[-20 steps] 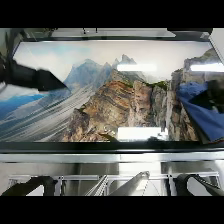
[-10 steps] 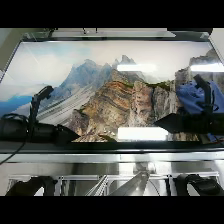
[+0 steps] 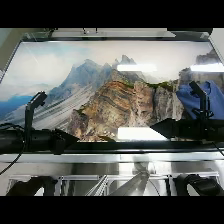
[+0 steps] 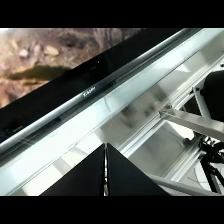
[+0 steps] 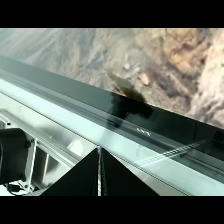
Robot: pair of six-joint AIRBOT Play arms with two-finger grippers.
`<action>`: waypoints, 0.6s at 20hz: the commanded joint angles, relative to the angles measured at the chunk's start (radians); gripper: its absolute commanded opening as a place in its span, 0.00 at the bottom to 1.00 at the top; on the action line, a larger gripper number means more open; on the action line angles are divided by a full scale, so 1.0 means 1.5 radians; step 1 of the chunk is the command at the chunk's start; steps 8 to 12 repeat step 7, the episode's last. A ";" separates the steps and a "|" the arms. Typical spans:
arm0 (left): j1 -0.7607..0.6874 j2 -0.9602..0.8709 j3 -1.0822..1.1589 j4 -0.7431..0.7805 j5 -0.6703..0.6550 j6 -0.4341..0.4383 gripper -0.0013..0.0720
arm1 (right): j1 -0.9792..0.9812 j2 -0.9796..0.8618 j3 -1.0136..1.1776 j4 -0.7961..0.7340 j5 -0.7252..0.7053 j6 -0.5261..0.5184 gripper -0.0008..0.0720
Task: Fold the shirts.
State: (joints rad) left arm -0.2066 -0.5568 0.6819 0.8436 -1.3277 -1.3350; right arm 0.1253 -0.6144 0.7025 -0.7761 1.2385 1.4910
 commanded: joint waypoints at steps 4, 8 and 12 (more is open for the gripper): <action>0.000 0.016 -0.001 0.000 0.020 -0.001 0.04 | 0.001 0.001 -0.001 0.002 -0.001 0.001 0.07; 0.000 0.016 -0.001 0.000 0.020 -0.001 0.04 | 0.001 0.001 -0.001 0.002 -0.001 0.000 0.06; 0.000 0.016 -0.001 0.000 0.020 -0.001 0.04 | 0.001 0.001 -0.001 0.002 -0.001 0.000 0.06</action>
